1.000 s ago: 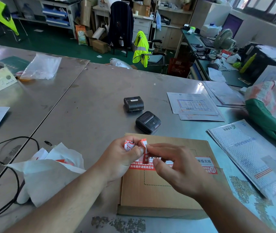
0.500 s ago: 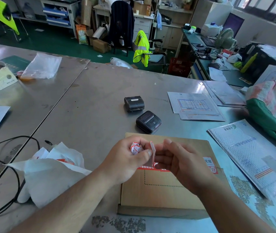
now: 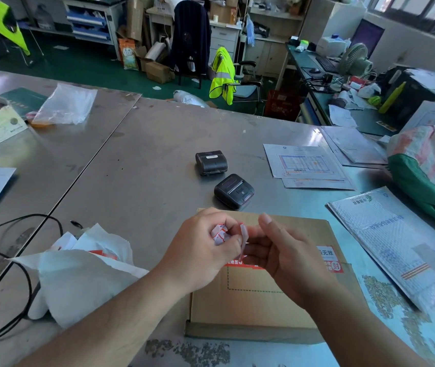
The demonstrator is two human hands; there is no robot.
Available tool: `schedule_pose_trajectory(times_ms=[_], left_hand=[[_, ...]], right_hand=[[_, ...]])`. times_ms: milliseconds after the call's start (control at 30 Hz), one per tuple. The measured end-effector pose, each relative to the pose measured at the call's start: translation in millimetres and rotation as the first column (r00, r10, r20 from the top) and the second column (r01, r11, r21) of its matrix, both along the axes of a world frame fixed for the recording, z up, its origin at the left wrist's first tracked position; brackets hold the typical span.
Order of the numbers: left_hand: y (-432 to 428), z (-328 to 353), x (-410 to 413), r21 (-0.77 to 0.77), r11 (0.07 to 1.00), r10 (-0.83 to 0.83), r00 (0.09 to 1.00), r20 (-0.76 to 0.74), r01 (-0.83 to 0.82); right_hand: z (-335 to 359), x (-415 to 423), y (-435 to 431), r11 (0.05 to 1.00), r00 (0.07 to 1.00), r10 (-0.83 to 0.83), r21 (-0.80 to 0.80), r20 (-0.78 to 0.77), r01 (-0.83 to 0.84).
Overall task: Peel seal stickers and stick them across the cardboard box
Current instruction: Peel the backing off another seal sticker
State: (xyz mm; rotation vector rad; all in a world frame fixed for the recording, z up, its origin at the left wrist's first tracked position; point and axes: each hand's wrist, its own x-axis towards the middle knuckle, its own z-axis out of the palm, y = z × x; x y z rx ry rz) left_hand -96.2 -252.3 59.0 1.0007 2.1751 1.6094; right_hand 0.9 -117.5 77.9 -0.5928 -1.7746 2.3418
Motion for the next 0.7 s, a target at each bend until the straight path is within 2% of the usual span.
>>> schedule_pose_trajectory(times_ms=[100, 467, 700], left_hand=[[0.8, 1.9, 2.1, -0.003, 1.000, -0.004, 1.000, -0.007, 0.004], [-0.2, 3.7, 3.3, -0.012, 1.000, -0.022, 0.998, -0.056, 0.021], [0.3, 3.7, 3.5, -0.015, 1.000, -0.028, 0.999, -0.045, 0.027]], right_hand=[[-2.5, 0.9, 1.7, 0.999, 1.000, 0.025, -0.040, -0.004, -0.025], [-7.7, 0.8, 3.9, 0.997, 0.997, 0.079, -0.020, 0.018, -0.079], [-9.4, 1.1, 4.4, 0.999, 0.998, 0.052, -0.004, 0.028, -0.052]])
